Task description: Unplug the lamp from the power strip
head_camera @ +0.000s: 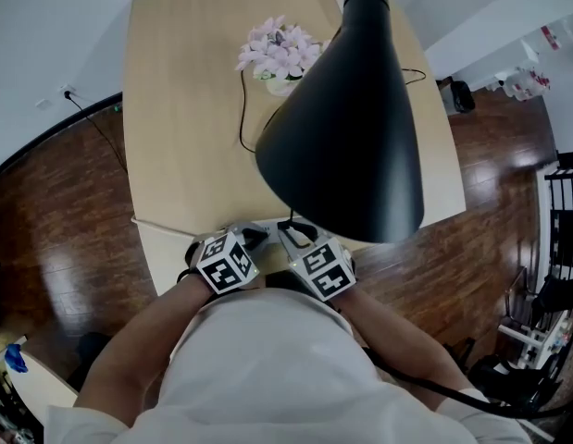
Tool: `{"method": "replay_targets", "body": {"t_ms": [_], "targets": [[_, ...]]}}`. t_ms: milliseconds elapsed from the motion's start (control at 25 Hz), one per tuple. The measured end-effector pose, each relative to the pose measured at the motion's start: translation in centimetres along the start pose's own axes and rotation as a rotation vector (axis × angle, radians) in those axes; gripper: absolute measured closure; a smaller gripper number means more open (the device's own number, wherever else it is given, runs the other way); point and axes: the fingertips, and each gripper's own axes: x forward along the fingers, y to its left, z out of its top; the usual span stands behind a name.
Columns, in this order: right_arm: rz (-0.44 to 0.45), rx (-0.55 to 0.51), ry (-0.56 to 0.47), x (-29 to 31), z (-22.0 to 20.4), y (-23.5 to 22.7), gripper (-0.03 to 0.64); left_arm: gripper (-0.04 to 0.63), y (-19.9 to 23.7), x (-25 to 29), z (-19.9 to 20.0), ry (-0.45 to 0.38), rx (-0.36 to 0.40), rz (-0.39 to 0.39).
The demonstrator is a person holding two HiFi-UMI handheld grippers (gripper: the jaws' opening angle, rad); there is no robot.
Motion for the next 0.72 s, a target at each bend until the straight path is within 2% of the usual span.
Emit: {"method": "replay_targets", "body": {"t_ms": [120,320,720], "targets": [[0.004,-0.044,-0.04,-0.9,2.0,-0.1,0.535,0.594,0.1,0.0,0.0,0.0,-0.011,-0.008],[0.002,-0.036,-0.043,-0.5,2.6,-1.6,0.535,0.593,-0.1,-0.1,0.0,-0.011,-0.022,-0.009],[0.029,-0.031,-0.044,0.2,0.7,-3.6,0.531,0.592,0.0,0.1,-0.1,-0.017,-0.045,-0.003]]}}
